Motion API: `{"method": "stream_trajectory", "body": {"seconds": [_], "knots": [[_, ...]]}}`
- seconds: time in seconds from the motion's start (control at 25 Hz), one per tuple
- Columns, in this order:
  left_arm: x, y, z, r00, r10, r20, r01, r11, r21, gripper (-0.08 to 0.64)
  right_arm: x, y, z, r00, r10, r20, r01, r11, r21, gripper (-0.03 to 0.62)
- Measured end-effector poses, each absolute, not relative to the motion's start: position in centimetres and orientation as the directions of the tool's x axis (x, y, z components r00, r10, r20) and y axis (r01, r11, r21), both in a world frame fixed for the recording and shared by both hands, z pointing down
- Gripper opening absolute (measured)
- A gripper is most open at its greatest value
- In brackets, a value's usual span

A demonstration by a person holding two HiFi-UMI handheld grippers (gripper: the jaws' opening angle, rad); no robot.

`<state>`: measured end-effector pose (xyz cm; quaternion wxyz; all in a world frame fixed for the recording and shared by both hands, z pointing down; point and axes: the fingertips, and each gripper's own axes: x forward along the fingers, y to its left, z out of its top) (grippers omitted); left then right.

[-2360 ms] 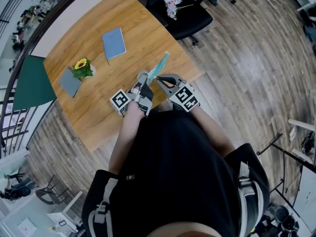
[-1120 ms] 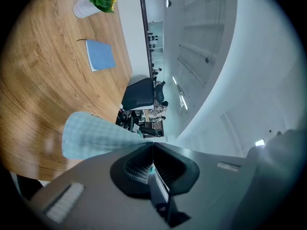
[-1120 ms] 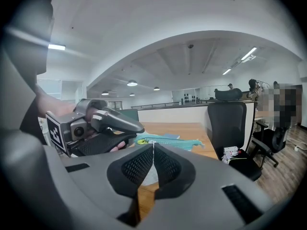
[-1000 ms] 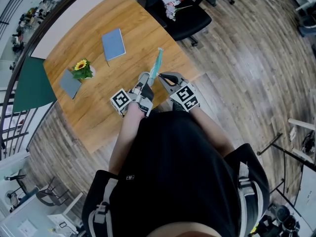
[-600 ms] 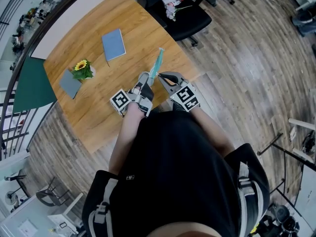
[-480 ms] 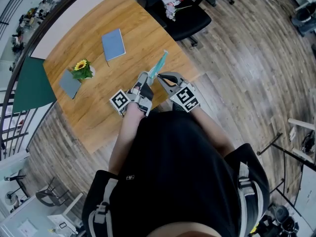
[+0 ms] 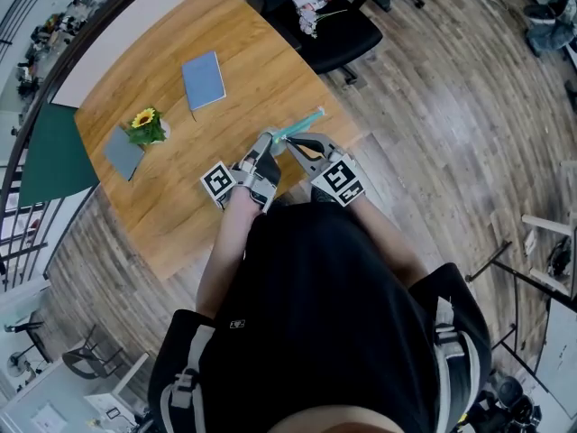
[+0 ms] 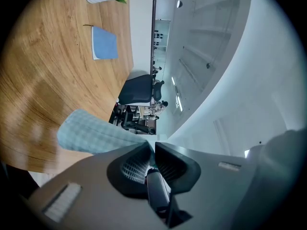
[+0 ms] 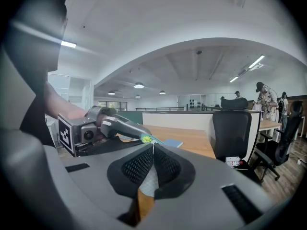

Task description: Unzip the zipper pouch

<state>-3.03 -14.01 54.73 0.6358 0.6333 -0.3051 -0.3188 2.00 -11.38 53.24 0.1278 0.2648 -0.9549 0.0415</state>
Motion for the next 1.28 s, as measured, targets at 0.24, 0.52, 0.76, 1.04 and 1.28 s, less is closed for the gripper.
{"method": "stream_trajectory", "body": {"seconds": [0.24,0.52,0.76,1.04,1.28], "knots": [[-2.7,-13.8,54.7,0.622,-0.783,-0.014,0.020,-0.002,1.000,0.005,2.5,-11.5,53.5,-0.806,-0.523,0.278,-0.548,0.836,-0.013,0.006],[-2.8,-13.9,54.5,0.630,-0.777,-0.001,0.001,0.000,1.000,0.003,2.7,-12.1,53.6,-0.784,-0.549,0.288,-0.578,0.816,-0.017,0.007],[-2.9,-13.6,54.4,0.630,-0.777,0.002,-0.005,-0.001,1.000,0.003,2.6,-12.2,53.8,-0.778,-0.555,0.295,-0.588,0.808,-0.029,0.008],[-2.8,-13.4,54.3,0.634,-0.773,0.008,-0.029,-0.013,1.000,0.002,2.7,-12.4,54.1,-0.775,-0.558,0.296,-0.599,0.798,-0.065,0.008],[-2.7,-13.3,54.0,0.642,-0.767,0.007,-0.050,-0.032,0.998,0.002,3.1,-12.6,54.2,-0.771,-0.566,0.292,-0.615,0.781,-0.111,0.008]]}}
